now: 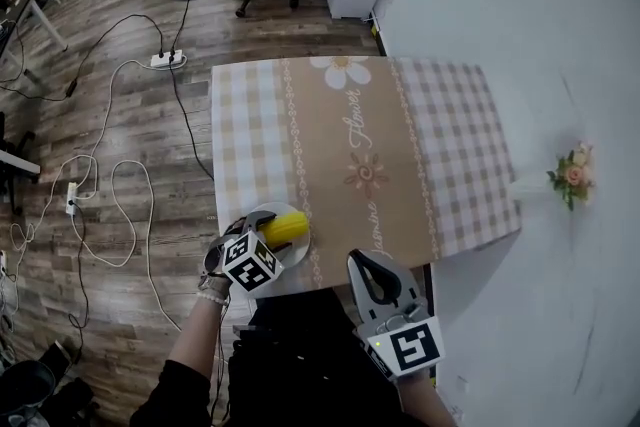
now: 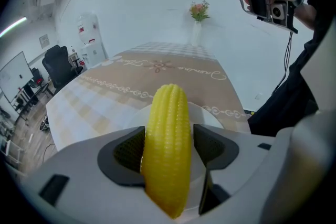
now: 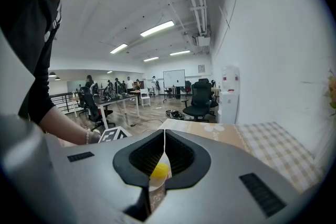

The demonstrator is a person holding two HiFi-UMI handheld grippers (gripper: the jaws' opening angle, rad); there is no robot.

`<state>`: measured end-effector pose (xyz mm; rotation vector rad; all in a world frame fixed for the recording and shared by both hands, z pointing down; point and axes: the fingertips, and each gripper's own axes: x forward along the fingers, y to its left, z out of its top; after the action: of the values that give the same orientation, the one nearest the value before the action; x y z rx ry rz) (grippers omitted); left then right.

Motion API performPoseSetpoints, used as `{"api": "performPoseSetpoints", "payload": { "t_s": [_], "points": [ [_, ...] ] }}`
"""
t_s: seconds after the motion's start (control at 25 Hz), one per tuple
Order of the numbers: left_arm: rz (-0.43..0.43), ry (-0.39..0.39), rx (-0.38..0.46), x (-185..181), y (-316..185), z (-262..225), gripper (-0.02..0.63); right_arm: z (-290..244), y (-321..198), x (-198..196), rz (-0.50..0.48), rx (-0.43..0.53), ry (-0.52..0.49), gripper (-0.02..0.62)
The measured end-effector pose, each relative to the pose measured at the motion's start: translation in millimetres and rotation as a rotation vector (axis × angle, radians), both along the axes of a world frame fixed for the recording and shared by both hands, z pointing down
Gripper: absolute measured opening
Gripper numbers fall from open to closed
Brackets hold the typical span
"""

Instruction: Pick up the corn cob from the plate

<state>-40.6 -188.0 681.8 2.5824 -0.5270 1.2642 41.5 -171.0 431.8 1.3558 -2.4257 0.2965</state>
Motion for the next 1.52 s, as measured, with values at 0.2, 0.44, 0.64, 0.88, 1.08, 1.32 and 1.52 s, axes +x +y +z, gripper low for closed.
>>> {"api": "performPoseSetpoints", "payload": {
  "t_s": [0.2, 0.44, 0.64, 0.88, 1.08, 1.32, 1.52],
  "points": [
    [-0.051, 0.046, -0.019, -1.1, -2.1, 0.6, 0.281, 3.3, -2.6, 4.4, -0.023, 0.002, -0.006, 0.043],
    [-0.105, 0.057, -0.001, -5.1, -4.9, 0.2, 0.265, 7.7, -1.1, -0.8, -0.086, -0.018, -0.014, 0.043],
    [-0.133, 0.06, -0.011, -4.6, -5.5, 0.4, 0.262, 3.2, -8.5, 2.4, -0.088, 0.002, -0.017, 0.043],
    [-0.168, 0.064, -0.009, -6.3, -5.9, -3.9, 0.262, 7.5, -8.6, 4.2, -0.12, -0.017, -0.01, 0.043],
    [-0.185, 0.08, 0.002, -5.7, -5.5, -11.5, 0.262, 6.2, -14.5, 5.5, -0.136, -0.008, -0.009, 0.043],
    [-0.205, 0.079, 0.025, -7.3, -2.4, -25.9, 0.262, -1.0, -21.5, 3.4, -0.169, 0.014, -0.012, 0.043],
    [-0.23, 0.083, 0.063, -9.6, -2.0, -45.4, 0.262, -5.9, -24.0, -1.7, -0.221, 0.031, -0.018, 0.043]
  ]
}}
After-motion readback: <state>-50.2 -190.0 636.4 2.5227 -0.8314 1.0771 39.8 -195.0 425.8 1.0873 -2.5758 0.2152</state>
